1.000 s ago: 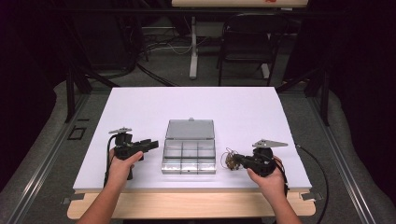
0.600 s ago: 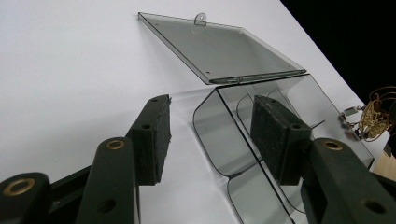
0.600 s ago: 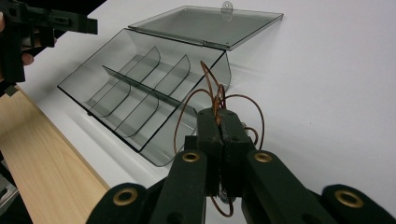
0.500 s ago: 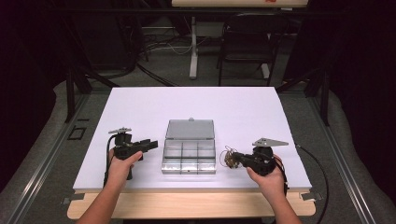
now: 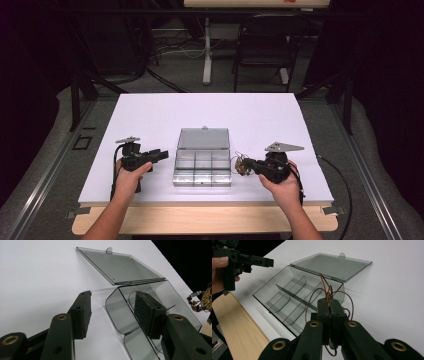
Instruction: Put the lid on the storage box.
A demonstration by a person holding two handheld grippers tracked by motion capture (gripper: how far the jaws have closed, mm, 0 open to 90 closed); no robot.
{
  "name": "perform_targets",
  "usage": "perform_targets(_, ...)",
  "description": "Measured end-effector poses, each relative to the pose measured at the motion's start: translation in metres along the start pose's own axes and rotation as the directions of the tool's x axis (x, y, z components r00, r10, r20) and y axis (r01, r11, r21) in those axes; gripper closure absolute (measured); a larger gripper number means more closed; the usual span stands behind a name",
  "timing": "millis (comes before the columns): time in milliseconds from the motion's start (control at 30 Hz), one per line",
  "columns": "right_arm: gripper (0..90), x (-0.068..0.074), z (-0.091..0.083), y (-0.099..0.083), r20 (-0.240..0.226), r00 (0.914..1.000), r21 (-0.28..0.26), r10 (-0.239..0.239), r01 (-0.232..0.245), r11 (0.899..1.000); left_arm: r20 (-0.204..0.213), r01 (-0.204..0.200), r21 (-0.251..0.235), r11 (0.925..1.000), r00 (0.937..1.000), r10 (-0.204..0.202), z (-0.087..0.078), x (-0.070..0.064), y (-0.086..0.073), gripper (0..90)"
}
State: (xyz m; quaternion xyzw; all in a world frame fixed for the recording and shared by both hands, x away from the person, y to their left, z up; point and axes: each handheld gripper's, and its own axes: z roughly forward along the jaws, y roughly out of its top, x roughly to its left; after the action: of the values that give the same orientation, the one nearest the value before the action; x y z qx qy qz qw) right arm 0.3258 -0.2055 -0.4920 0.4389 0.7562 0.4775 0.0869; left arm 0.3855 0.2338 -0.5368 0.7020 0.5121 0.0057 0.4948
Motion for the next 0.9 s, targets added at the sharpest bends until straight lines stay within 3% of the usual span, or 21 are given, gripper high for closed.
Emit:
perform_targets(467,89.1,0.018,0.016,0.016,-0.043,0.9982,-0.008,-0.042,0.042,0.999,0.000,0.006,-0.002,1.0000,1.0000,-0.006,-0.001,0.001,0.001,48.0)
perform_targets(900,89.1,0.031,0.029,0.020,-0.075,0.9956,-0.011,-0.055,0.055,0.998,-0.003,0.005,-0.003,1.0000,1.0000,-0.005,-0.002,0.001,0.001,47.9)
